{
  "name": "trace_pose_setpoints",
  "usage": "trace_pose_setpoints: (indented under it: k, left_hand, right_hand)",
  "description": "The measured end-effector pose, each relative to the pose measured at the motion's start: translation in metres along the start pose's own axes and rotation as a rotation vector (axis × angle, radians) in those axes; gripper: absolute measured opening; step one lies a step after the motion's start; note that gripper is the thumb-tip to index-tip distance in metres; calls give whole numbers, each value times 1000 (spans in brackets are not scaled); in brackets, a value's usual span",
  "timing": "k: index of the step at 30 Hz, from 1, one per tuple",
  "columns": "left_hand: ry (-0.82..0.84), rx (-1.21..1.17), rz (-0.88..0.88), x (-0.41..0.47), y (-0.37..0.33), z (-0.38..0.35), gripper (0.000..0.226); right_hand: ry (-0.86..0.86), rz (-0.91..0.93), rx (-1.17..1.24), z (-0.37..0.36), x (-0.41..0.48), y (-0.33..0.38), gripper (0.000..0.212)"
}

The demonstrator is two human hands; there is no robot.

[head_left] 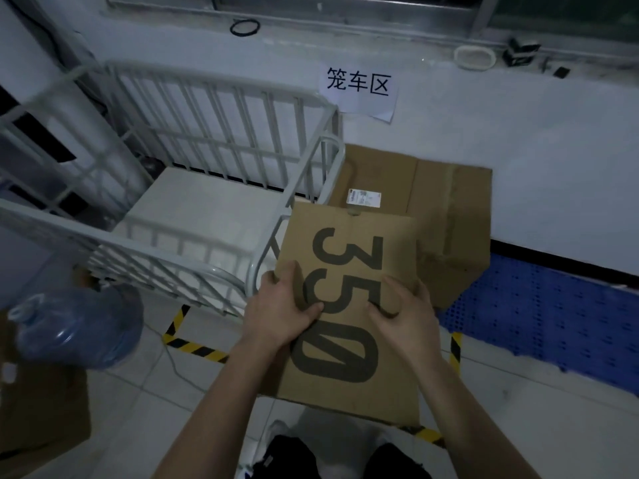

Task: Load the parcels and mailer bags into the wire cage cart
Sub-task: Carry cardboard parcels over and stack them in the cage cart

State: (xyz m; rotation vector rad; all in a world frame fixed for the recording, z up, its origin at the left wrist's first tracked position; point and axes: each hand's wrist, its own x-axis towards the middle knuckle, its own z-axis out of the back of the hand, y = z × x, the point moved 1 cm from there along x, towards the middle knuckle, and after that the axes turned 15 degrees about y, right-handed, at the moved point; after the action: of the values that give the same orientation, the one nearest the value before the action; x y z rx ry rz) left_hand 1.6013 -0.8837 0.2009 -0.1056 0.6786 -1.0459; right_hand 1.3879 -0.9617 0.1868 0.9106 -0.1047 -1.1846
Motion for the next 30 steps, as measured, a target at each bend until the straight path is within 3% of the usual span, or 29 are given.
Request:
trace_pose_setpoints:
  k: [5, 14, 24, 30]
  left_hand:
    - [45, -11, -64, 40, 28, -18, 83]
    - [127, 31, -62, 139, 61, -160, 98]
    - [118, -1, -75, 283, 145, -315, 82]
    - [139, -1, -103, 350, 211, -378, 85]
  right_hand:
    - [7, -58, -15, -29, 24, -7, 62]
    - [35, -152, 31, -112, 103, -139, 68]
    - [26, -168, 43, -251, 228, -279, 79]
    - [48, -143, 81, -342, 283, -330, 86]
